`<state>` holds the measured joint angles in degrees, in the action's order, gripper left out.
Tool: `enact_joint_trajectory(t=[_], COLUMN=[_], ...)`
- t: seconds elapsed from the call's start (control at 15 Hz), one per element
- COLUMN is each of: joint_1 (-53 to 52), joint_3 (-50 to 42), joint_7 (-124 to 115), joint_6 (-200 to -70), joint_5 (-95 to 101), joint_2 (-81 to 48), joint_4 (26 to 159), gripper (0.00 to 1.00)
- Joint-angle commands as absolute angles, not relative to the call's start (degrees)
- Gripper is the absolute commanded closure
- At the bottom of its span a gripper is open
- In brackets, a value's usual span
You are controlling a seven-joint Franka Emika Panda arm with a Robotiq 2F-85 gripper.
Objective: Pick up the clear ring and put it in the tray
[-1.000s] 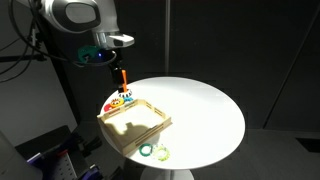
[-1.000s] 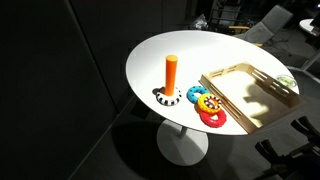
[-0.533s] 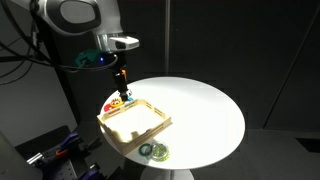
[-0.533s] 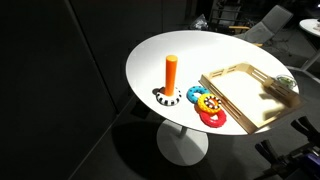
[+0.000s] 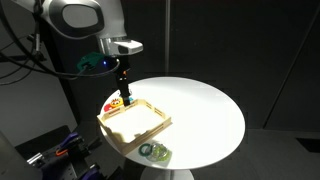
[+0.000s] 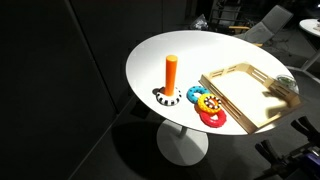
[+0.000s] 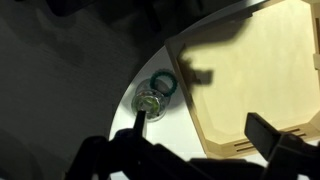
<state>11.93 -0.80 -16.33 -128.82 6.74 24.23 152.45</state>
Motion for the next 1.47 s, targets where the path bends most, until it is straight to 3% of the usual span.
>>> enact_joint_trajectory(t=[0.0,0.53,1.4], joint_1=[14.0,16.1,16.0], joint_3=[-2.0,-5.8,-10.1], joint_7=[-18.1,-18.3,-17.6], joint_6=[-132.8,-144.5,-146.3], joint_5=[9.1,10.2,8.6], joint_2=[19.9,8.1,3.0], joint_4=[151.0,150.0,148.4], gripper=[0.0,0.0,0.0])
